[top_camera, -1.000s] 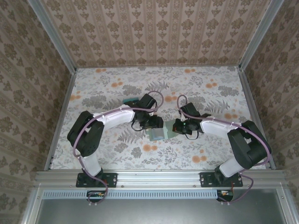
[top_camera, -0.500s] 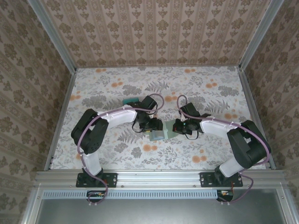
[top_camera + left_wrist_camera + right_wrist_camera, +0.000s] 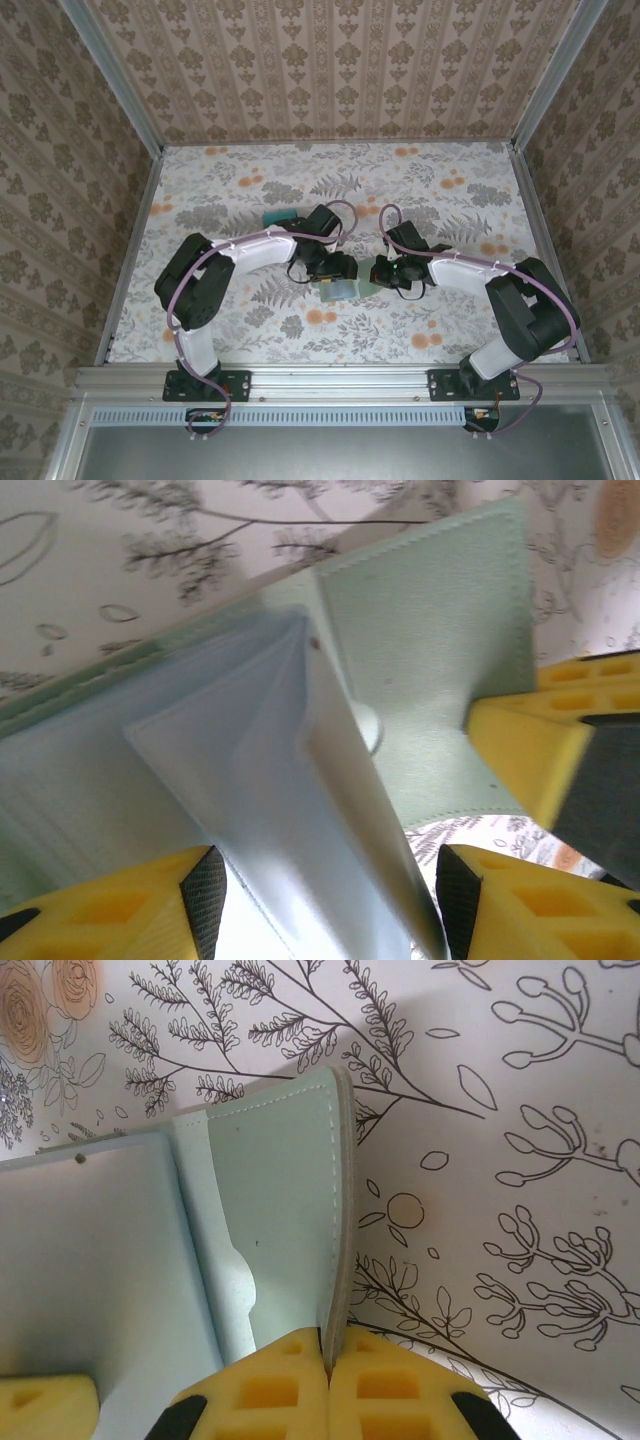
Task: Take the credit cards out of the card holder
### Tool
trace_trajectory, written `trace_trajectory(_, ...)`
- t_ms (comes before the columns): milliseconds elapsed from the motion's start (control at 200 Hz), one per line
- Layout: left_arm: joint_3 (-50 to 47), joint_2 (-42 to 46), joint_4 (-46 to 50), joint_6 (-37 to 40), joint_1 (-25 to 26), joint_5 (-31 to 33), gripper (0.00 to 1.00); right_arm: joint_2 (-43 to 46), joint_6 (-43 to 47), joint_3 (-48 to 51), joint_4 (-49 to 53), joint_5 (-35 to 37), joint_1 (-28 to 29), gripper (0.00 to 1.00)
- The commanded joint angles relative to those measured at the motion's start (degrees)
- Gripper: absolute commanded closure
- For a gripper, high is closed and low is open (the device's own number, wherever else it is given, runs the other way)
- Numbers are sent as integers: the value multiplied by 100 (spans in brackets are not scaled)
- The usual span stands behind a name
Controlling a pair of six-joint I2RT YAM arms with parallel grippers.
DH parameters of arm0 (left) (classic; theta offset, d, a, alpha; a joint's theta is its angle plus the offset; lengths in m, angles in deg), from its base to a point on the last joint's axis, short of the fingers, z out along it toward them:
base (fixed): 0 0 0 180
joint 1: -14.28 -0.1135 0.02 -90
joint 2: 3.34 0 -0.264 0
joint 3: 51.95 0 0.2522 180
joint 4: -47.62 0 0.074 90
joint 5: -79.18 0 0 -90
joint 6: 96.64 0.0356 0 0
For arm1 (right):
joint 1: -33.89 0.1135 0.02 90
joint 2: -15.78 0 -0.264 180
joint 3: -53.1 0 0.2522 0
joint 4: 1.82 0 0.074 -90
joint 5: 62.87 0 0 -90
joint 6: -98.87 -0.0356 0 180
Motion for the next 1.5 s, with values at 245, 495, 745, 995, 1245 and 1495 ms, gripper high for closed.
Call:
trace_trajectory(245,466,-116,-237,310,102,-512,39,62,-103,109,-24,162,15,97)
trace_trajectory(495,551,-81,-442,362,158,-781,39,657,-19,161,350,590,-169,73)
trace_trajectory(745,203,330,-532,213,90,-401,39,594,107,187,330,280,-290,72)
trace_trajectory(995,-555,767,-186,-114,-193,339,38,206,72,180,91,35,-281,75)
trace_trajectory(1245,-806,615,-177,-59,-293,307,39,-93,79,109,41,-12,-182,85)
trace_trajectory(1495,-563,314,-209,-12,-271,175,40,-103,55,124,71,34,-146,94)
